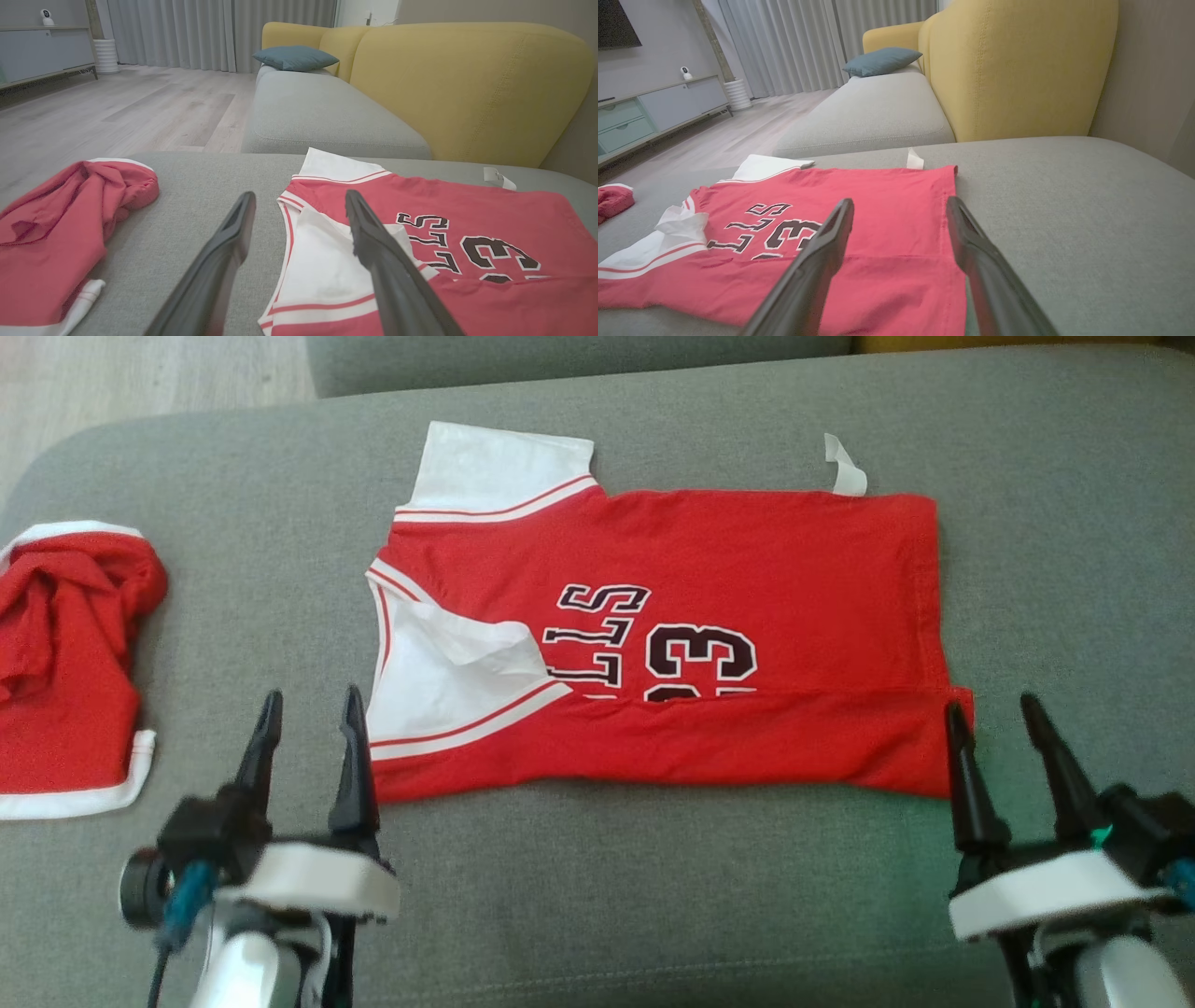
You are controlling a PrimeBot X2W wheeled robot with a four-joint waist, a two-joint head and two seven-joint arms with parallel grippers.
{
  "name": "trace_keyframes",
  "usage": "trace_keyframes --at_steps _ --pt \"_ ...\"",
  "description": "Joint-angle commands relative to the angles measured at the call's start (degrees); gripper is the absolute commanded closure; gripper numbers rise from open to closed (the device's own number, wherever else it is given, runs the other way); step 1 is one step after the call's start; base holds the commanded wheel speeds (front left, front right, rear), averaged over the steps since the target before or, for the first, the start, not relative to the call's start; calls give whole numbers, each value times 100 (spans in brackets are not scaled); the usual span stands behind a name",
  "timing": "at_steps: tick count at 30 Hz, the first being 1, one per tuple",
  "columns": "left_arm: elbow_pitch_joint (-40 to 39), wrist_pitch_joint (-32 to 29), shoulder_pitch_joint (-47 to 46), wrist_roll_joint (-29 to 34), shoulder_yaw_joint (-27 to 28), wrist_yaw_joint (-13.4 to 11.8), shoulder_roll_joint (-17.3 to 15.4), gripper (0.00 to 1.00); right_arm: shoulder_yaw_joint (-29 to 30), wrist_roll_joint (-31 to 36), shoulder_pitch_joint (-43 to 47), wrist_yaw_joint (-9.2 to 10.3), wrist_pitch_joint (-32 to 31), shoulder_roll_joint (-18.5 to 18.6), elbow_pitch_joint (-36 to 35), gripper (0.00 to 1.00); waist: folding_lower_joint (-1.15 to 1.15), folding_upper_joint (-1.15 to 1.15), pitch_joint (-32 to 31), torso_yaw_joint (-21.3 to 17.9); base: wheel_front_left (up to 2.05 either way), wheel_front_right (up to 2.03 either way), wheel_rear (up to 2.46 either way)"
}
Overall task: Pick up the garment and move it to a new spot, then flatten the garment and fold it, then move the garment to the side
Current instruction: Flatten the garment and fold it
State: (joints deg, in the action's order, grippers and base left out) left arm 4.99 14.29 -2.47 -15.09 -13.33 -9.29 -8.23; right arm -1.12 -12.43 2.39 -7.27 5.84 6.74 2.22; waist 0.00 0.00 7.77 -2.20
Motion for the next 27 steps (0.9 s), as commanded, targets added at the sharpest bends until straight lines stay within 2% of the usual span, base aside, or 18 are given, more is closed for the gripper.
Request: trace_keyframes --at_steps 1,7,17,21,27 --pt "-239 63 -85 60 227 -46 -55 0 -87 63 -54 -22 -18 14 -233 0 0 0 -12 6 0 0 0" --pt "-578 69 403 85 229 -101 21 0 -114 111 300 -22 -157 -139 -546 0 0 0 -86 30 0 0 0" --pt "-422 63 465 48 197 -42 81 0 -93 153 379 -22 -284 -205 -710 0 0 0 -155 31 0 0 0" --pt "-113 -88 266 -43 92 134 65 0 -139 91 352 -22 -441 -162 -609 0 0 0 -86 44 0 0 0" --pt "670 -653 -203 -329 67 383 23 0 -275 -45 156 -22 -979 137 -178 0 0 0 151 -8 0 0 0"
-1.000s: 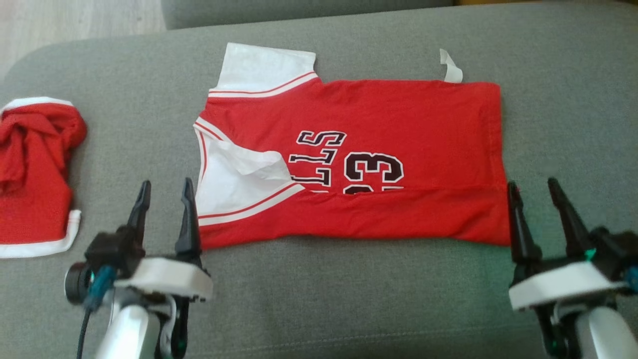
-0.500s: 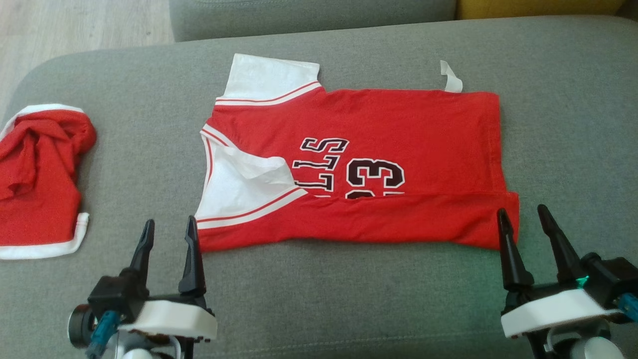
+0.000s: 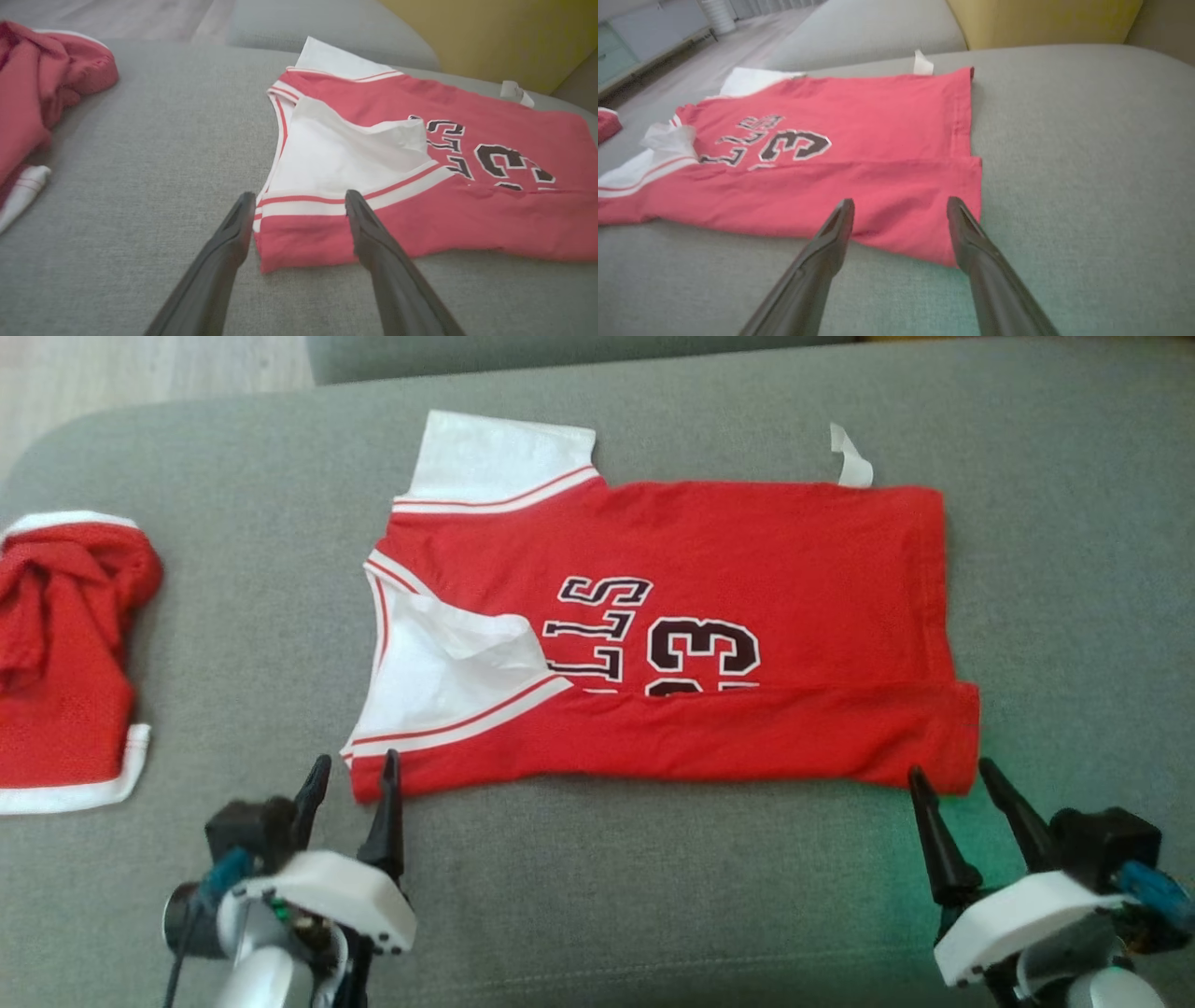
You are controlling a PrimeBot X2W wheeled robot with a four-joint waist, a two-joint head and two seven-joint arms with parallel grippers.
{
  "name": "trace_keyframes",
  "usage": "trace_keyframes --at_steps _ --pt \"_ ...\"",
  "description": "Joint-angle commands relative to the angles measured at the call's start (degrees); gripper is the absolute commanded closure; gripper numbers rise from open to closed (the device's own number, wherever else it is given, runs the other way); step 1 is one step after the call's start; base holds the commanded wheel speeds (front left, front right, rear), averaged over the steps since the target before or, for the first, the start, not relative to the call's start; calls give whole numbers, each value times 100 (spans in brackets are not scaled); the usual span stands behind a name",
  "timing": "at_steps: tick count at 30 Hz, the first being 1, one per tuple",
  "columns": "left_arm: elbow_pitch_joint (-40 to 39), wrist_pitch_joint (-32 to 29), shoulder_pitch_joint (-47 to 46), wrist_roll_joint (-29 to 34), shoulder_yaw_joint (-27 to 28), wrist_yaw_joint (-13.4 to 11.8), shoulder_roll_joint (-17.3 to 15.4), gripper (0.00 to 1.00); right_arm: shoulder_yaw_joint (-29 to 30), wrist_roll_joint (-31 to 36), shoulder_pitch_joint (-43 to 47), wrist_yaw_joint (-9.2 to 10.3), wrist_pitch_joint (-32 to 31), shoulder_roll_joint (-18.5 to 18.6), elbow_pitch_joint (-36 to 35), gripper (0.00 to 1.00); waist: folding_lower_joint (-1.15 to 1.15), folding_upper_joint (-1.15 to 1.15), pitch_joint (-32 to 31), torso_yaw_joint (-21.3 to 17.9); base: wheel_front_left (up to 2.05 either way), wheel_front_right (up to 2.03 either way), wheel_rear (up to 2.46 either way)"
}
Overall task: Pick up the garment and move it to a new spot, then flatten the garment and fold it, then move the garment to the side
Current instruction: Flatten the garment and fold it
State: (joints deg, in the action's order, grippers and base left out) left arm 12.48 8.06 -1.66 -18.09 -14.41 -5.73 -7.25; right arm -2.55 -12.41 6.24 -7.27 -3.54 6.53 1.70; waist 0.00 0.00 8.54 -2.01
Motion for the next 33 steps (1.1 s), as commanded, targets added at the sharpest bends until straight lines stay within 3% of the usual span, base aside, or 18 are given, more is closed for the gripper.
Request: trace_keyframes --at_steps 1,15,16,17,18,19,20,26,33 --pt "51 -106 -367 -97 190 72 -77 0 -136 -78 -282 -22 -128 204 -25 0 0 0 117 -37 0 0 0" --pt "1138 -1357 -966 -849 287 401 -65 0 -90 -552 -1061 -22 -981 444 1315 0 0 0 399 -46 0 0 0" --pt "1160 -1426 -983 -920 295 449 -60 37 -128 -621 -1115 -22 -1043 441 1378 0 0 0 403 -44 0 0 0" --pt "1173 -1451 -1000 -956 301 480 -68 79 -175 -684 -1161 -22 -1111 452 1439 48 0 0 403 -40 0 0 0" --pt "1173 -1451 -1000 -956 301 480 -68 79 -175 -684 -1161 -22 -1111 452 1439 48 0 0 403 -40 0 0 0" --pt "1198 -1492 -1010 -999 304 509 -66 100 -219 -735 -1202 -22 -1136 458 1468 96 0 0 397 -34 0 0 0" --pt "1211 -1515 -1013 -1082 325 557 -44 100 -237 -774 -1231 -22 -1134 467 1488 100 0 0 389 -24 0 0 0" --pt "1114 -1334 -843 -1245 432 617 -49 100 -310 -1006 -1124 -22 -1017 524 1454 100 0 0 237 35 0 0 0" --pt "676 -1362 -44 -1330 557 418 -194 100 -349 -1217 -435 -22 -1097 472 999 100 0 0 -156 194 0 0 0"
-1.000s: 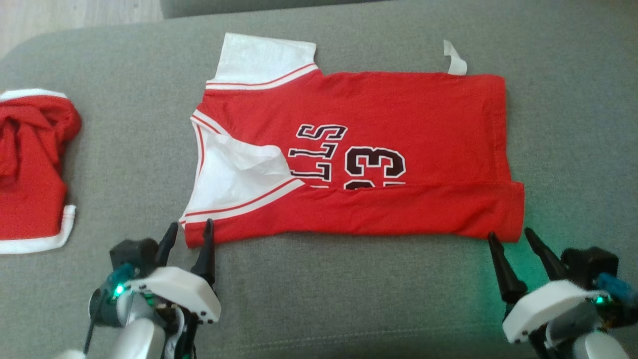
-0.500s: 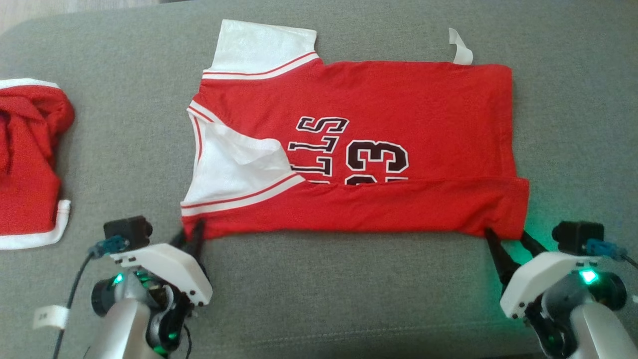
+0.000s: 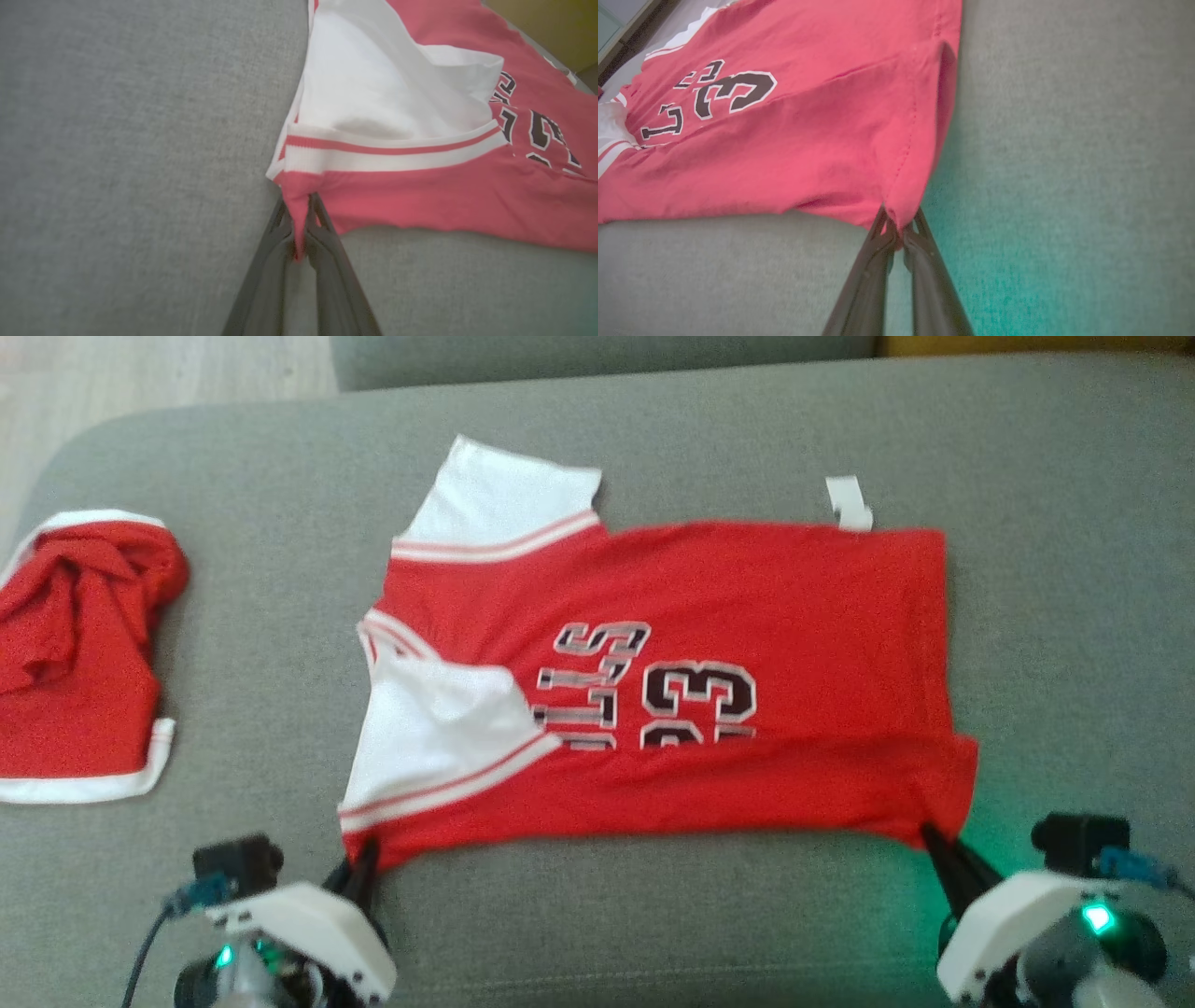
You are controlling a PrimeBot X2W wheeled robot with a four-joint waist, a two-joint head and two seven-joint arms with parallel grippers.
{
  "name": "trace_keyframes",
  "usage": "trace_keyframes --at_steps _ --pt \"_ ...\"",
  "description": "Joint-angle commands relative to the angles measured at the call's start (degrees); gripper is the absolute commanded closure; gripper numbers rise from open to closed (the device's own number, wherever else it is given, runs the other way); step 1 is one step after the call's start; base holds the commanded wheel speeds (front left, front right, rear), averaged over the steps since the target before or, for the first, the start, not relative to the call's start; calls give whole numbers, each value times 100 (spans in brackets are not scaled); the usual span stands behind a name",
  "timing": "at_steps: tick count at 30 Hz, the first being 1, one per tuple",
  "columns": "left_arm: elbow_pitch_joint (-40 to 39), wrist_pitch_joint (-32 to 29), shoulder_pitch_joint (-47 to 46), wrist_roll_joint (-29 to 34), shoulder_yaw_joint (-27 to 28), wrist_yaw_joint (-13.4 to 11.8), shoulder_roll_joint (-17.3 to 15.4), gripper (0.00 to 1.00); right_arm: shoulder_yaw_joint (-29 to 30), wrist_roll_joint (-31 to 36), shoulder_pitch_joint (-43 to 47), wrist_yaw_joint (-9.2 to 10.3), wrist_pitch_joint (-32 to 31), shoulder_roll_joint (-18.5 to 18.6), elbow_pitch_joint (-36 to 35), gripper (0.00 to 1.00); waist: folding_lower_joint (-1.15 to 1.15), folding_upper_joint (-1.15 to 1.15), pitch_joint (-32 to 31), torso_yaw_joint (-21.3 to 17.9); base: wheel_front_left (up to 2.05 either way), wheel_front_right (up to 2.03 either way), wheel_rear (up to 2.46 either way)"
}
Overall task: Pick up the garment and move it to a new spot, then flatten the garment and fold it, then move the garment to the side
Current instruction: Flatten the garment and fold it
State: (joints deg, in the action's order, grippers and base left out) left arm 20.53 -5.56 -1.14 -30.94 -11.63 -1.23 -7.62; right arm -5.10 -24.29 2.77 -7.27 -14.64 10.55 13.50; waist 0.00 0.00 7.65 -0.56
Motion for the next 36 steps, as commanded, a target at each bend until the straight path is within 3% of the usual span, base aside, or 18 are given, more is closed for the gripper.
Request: trace_keyframes --at_steps 1,7,8,9,10,21,28,36 --pt "-214 -41 32 -51 283 -74 -171 100 -79 -32 9 -22 -17 59 -242 100 0 0 -116 67 0 0 0" --pt "-741 -238 587 -34 231 -265 -218 100 82 -15 519 -22 -262 -6 -559 100 0 0 -302 179 0 0 0" --pt "-836 -202 609 -39 209 -239 -201 100 113 -9 566 -22 -292 -22 -595 62 0 0 -314 187 0 0 0" --pt "-911 -123 617 -30 202 -222 -188 67 141 -6 598 -22 -316 -41 -631 0 0 0 -325 192 0 0 0" --pt "-964 -35 625 -7 205 -240 -168 0 166 30 622 -22 -315 -52 -675 0 0 0 -345 192 0 0 0" --pt "-1741 1670 282 1195 165 -830 -255 0 337 895 368 -22 1100 -249 -2023 0 0 0 -455 66 0 0 0" --pt "-2176 1830 16 1591 87 -977 -370 0 264 1088 123 -22 1088 -256 -2528 0 0 0 -498 21 0 0 0" --pt "-2277 1721 -8 1624 38 -1035 -393 0 343 1099 130 -22 997 -335 -2603 0 0 0 -434 17 0 0 0"
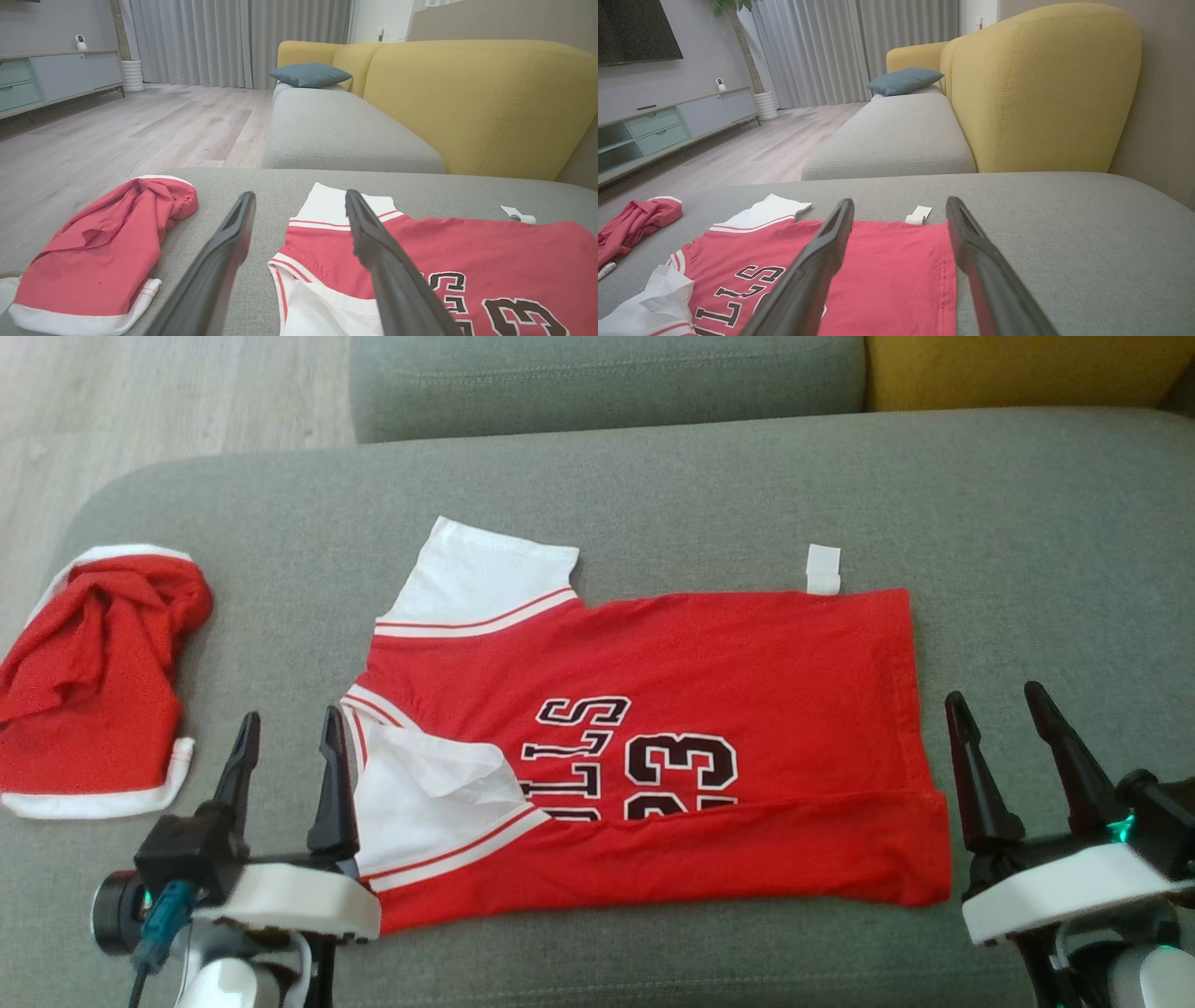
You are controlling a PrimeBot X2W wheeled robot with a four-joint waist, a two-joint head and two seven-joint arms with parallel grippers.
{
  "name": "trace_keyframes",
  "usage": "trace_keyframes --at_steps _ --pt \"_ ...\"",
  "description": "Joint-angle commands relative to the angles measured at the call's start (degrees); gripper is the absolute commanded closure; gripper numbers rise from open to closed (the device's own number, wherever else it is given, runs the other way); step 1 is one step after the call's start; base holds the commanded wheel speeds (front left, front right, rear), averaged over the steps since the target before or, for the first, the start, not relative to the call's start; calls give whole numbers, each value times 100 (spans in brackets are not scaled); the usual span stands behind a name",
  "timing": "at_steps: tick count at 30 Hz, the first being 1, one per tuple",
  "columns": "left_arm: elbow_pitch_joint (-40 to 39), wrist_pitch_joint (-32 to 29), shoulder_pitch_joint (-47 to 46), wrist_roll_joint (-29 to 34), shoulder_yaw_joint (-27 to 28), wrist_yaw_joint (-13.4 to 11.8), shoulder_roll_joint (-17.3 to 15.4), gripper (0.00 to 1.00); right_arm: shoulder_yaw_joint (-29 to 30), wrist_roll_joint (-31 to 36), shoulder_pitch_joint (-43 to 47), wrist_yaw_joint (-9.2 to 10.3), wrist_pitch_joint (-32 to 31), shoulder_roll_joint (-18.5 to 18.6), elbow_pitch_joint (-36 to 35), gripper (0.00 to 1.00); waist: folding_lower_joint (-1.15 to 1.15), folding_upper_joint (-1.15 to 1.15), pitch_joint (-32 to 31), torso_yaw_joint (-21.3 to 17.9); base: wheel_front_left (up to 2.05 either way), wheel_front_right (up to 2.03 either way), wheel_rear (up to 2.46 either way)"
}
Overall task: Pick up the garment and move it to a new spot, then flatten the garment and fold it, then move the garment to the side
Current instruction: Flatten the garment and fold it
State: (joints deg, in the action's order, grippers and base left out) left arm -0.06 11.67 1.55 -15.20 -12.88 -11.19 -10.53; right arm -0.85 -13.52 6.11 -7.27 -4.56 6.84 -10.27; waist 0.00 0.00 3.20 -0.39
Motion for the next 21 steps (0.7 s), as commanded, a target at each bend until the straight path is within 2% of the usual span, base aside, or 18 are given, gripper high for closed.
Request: trace_keyframes --at_steps 1,5,11,17,21 --pt "-224 -10 -286 46 162 -40 -106 0 -69 22 -201 -22 -17 26 -225 0 0 0 33 -2 0 0 0" --pt "-181 -98 -456 17 100 43 -130 0 -39 13 -232 -22 -19 -10 -237 0 0 0 192 2 0 0 0" --pt "352 -412 -1486 -178 -79 470 -97 0 -26 -9 -346 -22 -35 -65 -217 0 0 0 620 -6 0 0 0" --pt "1633 -805 -2994 -547 -109 1029 -31 0 -158 -28 -616 -22 9 -97 -117 0 0 0 1158 -224 0 0 0" --pt "2835 -1135 -3973 -726 -76 1407 -171 0 -328 -60 -844 -22 87 -111 28 0 0 0 1472 -480 0 0 0"
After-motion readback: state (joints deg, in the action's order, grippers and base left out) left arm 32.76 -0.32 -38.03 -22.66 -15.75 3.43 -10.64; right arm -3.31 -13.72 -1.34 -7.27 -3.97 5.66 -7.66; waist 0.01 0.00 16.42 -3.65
